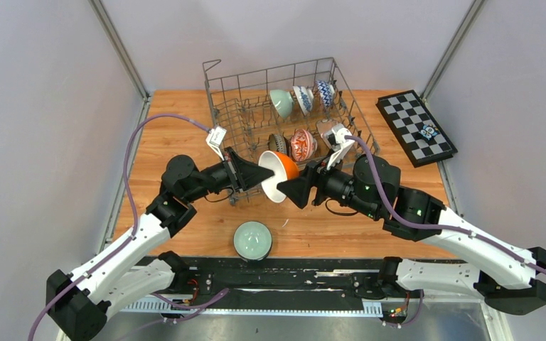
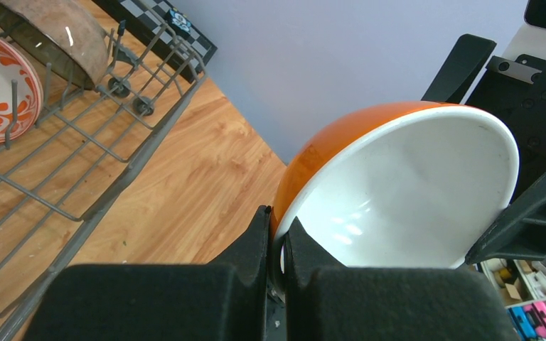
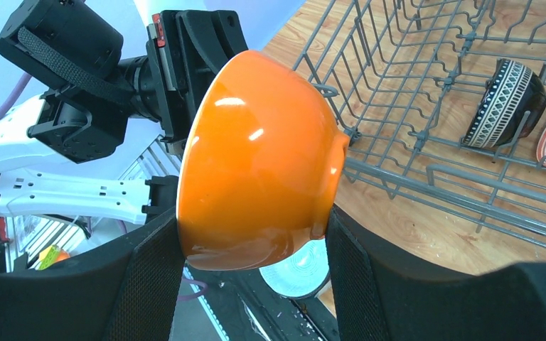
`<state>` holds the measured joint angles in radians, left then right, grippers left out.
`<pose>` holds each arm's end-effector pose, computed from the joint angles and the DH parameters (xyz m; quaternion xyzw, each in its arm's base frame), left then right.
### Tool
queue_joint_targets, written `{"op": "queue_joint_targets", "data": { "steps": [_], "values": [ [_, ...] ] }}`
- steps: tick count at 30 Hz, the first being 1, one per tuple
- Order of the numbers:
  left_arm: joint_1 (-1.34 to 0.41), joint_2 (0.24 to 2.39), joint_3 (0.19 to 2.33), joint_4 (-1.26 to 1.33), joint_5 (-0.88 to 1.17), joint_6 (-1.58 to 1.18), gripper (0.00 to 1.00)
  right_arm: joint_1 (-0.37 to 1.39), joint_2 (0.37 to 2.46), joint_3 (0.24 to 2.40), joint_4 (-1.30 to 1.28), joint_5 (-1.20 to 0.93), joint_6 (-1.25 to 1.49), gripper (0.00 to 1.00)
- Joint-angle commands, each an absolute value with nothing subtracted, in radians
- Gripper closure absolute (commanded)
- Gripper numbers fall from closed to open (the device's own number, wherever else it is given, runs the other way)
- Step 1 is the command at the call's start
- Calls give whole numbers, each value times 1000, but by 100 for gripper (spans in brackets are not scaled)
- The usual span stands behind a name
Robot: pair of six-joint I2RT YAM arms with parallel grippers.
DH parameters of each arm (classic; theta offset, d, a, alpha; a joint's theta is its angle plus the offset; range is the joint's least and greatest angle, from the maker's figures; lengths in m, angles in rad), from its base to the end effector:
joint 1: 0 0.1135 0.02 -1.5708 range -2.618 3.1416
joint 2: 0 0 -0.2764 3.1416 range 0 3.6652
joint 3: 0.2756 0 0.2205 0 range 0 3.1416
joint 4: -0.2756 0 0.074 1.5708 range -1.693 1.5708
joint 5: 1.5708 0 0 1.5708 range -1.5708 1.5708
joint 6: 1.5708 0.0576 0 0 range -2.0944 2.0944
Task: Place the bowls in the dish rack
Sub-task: Place the bowl in the dish rack.
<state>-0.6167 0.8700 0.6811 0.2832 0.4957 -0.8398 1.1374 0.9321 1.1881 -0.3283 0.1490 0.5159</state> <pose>0.1355 -0.1297 0.3556 0.1077 0.6686 -0.6005 0.4253 0.0816 0.1561 0.4377 -0.1750 0.7107 0.4628 0.5001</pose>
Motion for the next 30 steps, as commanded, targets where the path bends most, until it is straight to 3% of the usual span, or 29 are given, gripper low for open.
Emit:
{"op": "queue_joint_targets", "data": {
  "steps": [1,4,13,19,24,30],
  "values": [
    [-620,869,682,378,563,-877,100,1127,944,1198,-318,116,492,97],
    [-621,869,684,354,551,-870,97,1127,947,1205,-319,126,484,97],
    [-620,845,691,227,450,-835,49,1116,976,1253,-332,196,440,98],
    [-618,827,729,78,316,-781,30,1056,1033,1315,-348,194,402,98],
    [-576,775,830,-142,126,-679,3,929,1111,1390,-353,137,361,98],
    [-557,701,960,-377,-83,-505,0,807,1327,1545,-334,142,239,98]
  ]
}}
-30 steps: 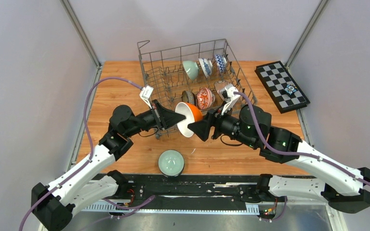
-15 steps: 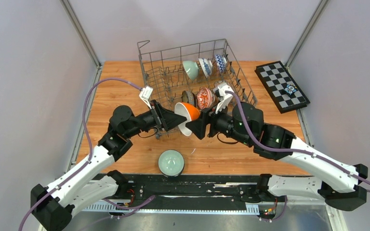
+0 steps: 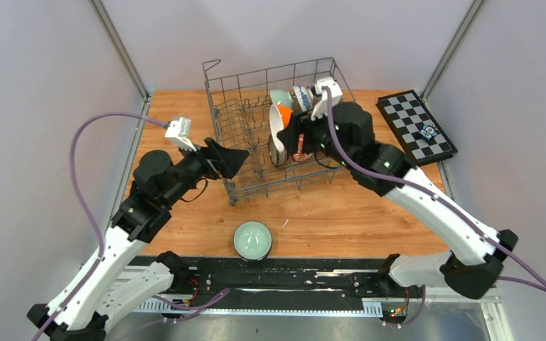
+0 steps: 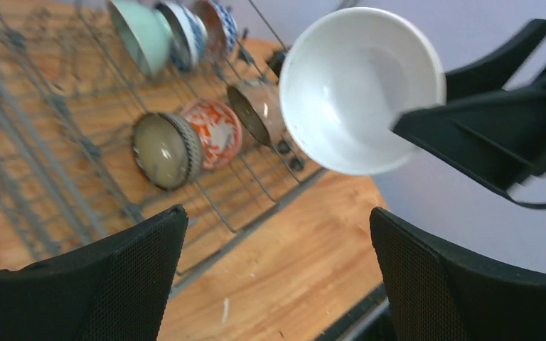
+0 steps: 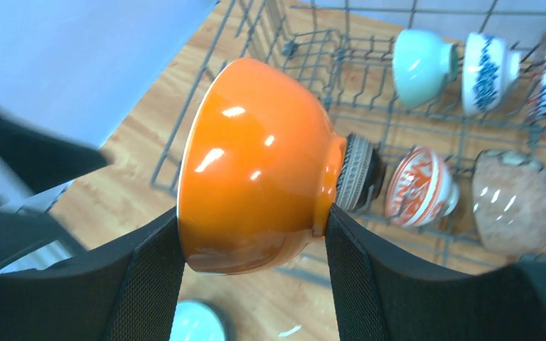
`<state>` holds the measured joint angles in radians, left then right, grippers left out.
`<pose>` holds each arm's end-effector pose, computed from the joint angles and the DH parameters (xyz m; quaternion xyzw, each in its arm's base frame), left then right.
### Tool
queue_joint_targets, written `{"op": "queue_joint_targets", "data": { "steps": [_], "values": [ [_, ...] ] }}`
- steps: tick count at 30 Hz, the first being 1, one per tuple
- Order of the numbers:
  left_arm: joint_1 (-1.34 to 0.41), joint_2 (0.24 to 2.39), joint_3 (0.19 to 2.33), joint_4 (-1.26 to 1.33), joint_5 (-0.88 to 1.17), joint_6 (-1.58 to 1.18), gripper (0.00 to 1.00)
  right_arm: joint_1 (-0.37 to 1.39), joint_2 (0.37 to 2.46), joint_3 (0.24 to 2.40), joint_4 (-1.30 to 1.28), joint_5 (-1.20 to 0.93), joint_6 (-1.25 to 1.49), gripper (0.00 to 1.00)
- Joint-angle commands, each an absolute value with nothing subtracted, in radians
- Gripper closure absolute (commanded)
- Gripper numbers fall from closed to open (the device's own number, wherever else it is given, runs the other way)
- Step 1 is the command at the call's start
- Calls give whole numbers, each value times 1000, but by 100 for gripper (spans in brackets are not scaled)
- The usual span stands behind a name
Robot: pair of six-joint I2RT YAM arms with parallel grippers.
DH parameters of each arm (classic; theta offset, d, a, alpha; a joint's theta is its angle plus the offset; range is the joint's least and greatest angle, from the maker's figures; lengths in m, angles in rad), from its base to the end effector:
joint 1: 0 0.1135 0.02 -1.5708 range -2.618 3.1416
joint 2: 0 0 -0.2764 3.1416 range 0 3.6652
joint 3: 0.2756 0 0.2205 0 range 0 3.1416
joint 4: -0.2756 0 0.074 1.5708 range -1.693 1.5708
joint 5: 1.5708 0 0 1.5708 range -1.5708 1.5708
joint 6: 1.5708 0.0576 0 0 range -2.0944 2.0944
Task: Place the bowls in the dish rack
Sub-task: Place the bowl in the dish rack.
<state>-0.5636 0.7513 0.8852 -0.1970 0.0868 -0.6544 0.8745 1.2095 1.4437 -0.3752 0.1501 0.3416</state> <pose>0.1253 -0.0851 0.3817 -0.0034 0.7290 -0.4171 0.5428 0.1634 0.1820 0.4613 -0.1509 0.7394 0.3270 0.5689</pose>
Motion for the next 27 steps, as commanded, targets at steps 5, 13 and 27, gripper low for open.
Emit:
{"op": "queue_joint_targets", "data": {
  "steps": [5,13,27],
  "values": [
    [-557,670,983,-480,-71,-359,0,712,1582,1735,-289,123,136,98],
    [-556,594,841,-482,19,-188,0,624,2062,2204,-297,67,27,98],
    [-557,635,807,-529,-65,-155,0,581,2410,2497,-229,-21,-36,98]
  ]
}}
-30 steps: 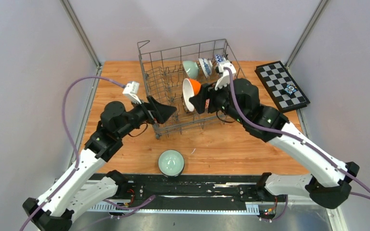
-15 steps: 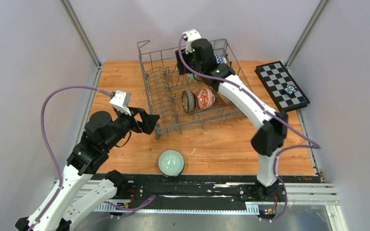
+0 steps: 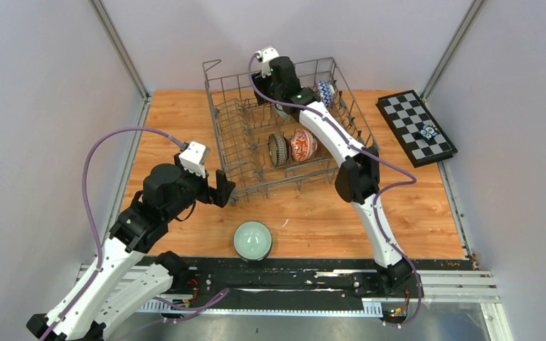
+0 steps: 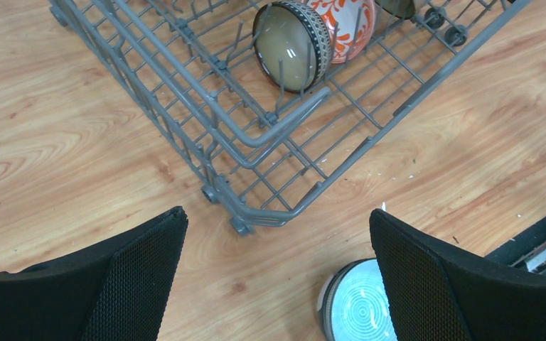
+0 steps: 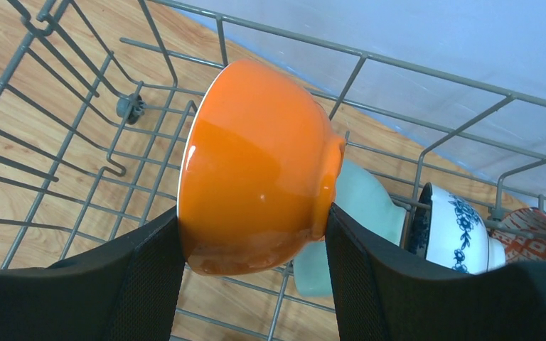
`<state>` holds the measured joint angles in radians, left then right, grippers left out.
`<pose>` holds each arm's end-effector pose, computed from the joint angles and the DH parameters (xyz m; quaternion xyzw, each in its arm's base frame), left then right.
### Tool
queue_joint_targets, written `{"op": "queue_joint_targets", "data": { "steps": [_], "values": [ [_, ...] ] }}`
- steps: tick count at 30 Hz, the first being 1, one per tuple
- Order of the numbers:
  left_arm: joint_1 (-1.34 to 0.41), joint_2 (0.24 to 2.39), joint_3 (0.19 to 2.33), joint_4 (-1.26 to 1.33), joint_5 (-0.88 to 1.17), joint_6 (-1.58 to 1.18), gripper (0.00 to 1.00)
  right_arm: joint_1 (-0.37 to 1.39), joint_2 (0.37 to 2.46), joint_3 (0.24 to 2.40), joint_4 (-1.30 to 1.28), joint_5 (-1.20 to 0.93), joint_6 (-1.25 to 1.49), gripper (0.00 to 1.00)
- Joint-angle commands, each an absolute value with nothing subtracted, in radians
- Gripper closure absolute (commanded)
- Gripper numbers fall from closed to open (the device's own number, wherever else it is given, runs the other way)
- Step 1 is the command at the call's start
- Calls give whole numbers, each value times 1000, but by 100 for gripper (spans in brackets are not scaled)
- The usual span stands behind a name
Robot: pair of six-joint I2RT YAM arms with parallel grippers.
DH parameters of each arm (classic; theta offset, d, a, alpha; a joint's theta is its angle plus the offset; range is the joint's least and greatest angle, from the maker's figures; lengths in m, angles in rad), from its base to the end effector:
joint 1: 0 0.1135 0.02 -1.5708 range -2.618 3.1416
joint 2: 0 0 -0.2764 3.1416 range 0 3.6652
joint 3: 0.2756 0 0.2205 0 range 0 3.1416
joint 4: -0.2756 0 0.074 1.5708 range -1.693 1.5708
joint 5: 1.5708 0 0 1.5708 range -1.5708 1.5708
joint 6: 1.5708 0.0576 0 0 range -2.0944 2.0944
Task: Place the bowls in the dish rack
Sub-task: Place the bowl in the dish rack.
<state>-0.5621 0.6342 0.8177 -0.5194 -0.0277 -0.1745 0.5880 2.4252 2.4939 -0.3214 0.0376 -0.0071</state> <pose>0.1017 -0.0622 0.3316 0.1492 0.8016 -0.1979 0.5441 0.4700 0.3107 0.3365 -0.2207 0.7591 0.1611 0.5909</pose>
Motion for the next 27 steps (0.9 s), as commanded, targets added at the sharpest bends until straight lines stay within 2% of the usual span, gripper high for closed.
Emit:
{"op": "queue_joint_targets", "data": {
  "steps": [1,7,27],
  "values": [
    [-557,636,808,-529,-68,-154,0,579,2412,2495,-228,-25,-34,98],
    [-557,629,807,-533,-74,-156,0,584,2393,2436,-194,-45,-31,98],
    [-556,616,804,-545,-110,-160,0,668,2459,2423,-243,66,-91,98]
  ]
}}
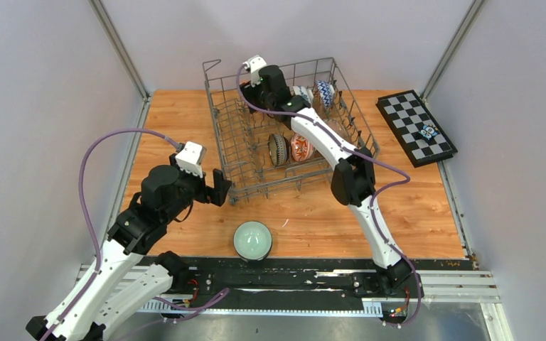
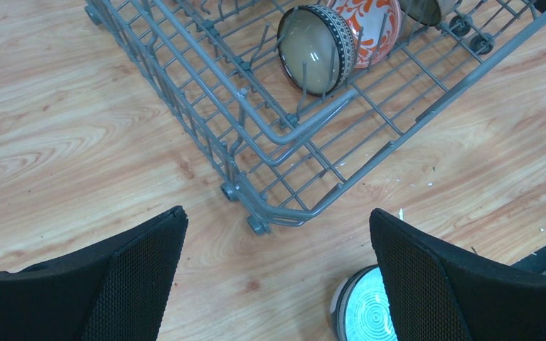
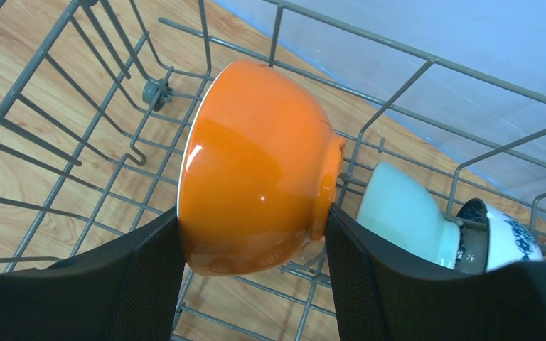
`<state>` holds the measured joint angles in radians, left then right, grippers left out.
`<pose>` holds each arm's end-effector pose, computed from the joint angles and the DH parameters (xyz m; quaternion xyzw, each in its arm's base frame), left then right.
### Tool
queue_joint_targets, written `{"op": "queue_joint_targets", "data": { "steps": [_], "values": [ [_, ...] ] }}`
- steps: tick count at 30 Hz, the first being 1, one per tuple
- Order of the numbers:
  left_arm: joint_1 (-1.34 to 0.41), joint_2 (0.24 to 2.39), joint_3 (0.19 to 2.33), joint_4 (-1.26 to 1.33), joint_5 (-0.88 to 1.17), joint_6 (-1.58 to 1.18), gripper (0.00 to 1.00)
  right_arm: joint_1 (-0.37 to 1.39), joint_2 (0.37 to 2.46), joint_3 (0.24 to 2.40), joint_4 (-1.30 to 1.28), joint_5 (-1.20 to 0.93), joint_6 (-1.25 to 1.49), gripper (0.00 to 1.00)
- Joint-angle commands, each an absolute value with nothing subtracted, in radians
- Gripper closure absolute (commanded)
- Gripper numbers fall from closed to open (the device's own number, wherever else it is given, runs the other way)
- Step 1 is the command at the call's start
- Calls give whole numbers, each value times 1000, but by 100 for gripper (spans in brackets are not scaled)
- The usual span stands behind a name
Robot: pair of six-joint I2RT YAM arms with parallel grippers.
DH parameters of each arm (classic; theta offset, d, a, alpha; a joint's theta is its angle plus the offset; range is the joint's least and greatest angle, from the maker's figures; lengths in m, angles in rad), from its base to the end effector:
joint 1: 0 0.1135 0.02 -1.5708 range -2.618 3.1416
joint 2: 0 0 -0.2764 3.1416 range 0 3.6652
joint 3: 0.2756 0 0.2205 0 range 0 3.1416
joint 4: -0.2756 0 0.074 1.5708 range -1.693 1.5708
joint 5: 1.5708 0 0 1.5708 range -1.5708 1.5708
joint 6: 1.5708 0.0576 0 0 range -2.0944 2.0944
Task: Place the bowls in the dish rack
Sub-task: Place the bowl in the dish rack.
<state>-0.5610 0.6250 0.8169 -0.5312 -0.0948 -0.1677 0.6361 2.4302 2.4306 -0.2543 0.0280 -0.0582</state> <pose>0.1016 -0.0574 0.3309 0.1325 0.8051 -0.1694 0.5528 0.4586 0.3366 0.3210 -0.2610 0.7466 0.1637 0.5896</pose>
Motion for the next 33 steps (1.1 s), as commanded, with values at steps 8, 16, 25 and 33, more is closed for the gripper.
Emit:
{"op": "queue_joint_targets", "data": {
  "steps": [8,16,25,33],
  "values": [
    [-556,603,801,-548,-110,-162,0,691,2469,2387,-271,121,-86,93],
    [-557,595,799,-550,-106,-166,0,701,2478,2375,-304,126,-49,61],
    [-557,584,797,-553,-94,-169,0,732,2459,2361,-314,138,-40,23],
    [-557,563,795,-553,-90,-173,0,737,2390,2335,-323,154,8,15]
  ]
}}
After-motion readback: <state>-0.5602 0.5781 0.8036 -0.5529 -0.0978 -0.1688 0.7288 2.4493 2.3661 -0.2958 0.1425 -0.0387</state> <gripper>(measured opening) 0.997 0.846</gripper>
